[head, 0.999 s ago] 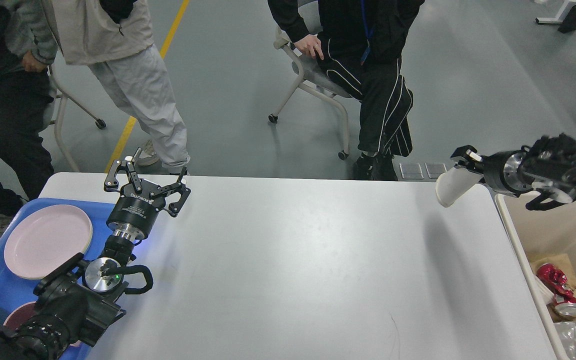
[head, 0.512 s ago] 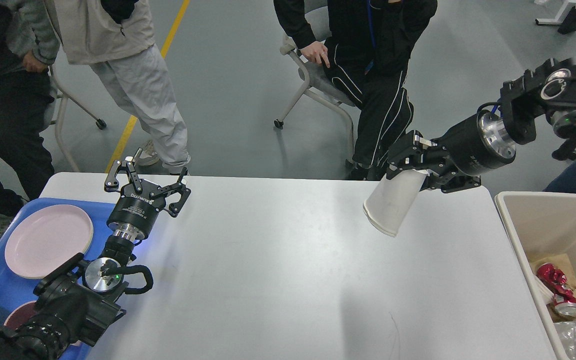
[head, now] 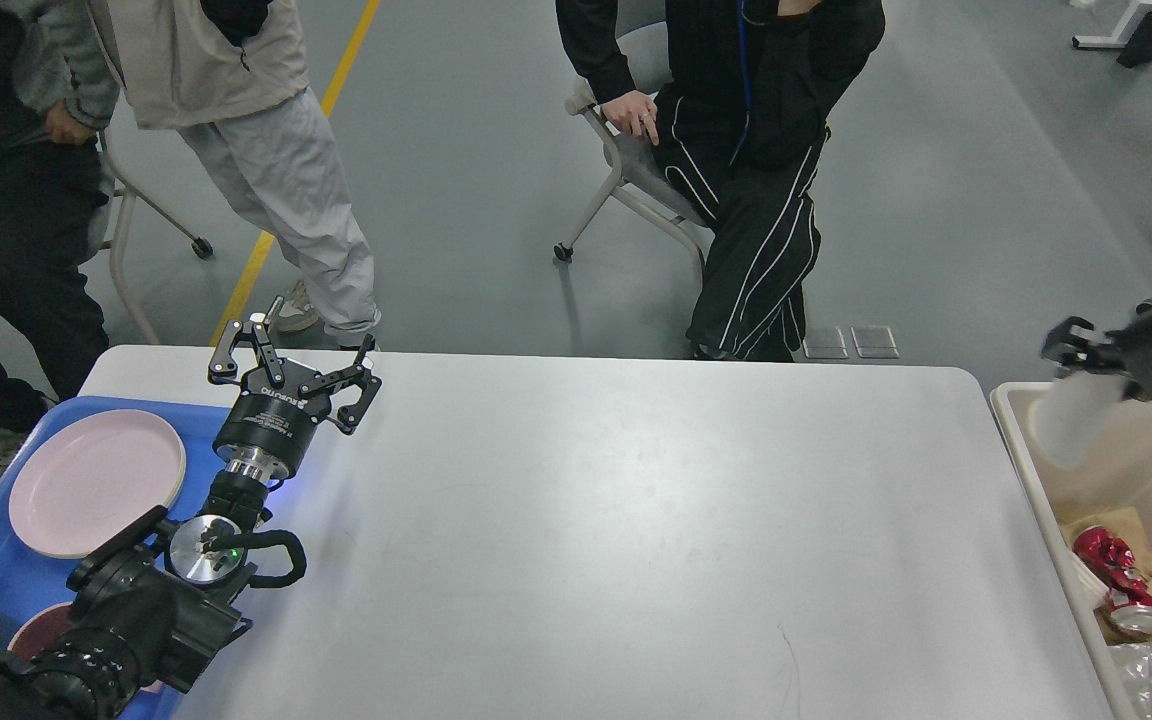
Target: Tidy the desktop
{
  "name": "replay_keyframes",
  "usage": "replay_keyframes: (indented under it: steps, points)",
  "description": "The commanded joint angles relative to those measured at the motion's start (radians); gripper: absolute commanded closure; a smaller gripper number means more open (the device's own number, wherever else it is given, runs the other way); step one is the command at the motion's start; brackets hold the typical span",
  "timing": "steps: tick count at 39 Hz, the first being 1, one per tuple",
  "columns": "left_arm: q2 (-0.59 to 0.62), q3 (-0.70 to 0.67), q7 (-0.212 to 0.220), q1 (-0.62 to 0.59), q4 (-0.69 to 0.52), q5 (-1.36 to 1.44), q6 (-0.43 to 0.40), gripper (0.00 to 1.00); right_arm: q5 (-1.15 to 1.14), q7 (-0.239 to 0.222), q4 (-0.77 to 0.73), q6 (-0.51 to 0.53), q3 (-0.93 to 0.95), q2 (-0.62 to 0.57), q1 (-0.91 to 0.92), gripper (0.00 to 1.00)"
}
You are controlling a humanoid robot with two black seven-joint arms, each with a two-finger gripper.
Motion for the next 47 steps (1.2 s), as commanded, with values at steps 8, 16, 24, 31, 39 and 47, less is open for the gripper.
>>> replay_keyframes:
  steps: [8,16,24,31,39,47]
  points:
    - [0.0,0.0,0.0,0.0,0.0,0.0,0.0,0.01,0.116,-0.006,-0.405,-0.323,0.011,0.108,-0.455,0.83]
    - [0.0,0.0,-0.001,0.0,0.0,0.0,0.0,0.01,0.169,-0.01,-0.405,-0.419,0.002,0.153,-0.483,0.0]
    - [0.0,0.0,0.0,0.0,0.0,0.0,0.0,0.01,0.175,-0.009,-0.405,-0.422,0.012,0.151,-0.477,0.0]
    - [0.0,0.0,0.0,0.0,0.0,0.0,0.0,0.01,0.196,-0.006,-0.405,-0.445,0.046,0.17,-0.46,0.0]
    - [0.0,0.0,0.0,0.0,0.0,0.0,0.0,0.01,0.438,0.002,-0.405,-0.443,0.247,0.236,-0.368,0.0]
    - [0.0,0.0,0.0,0.0,-0.001,0.0,0.0,0.01,0.629,0.02,-0.404,-0.445,0.59,0.314,-0.324,0.0]
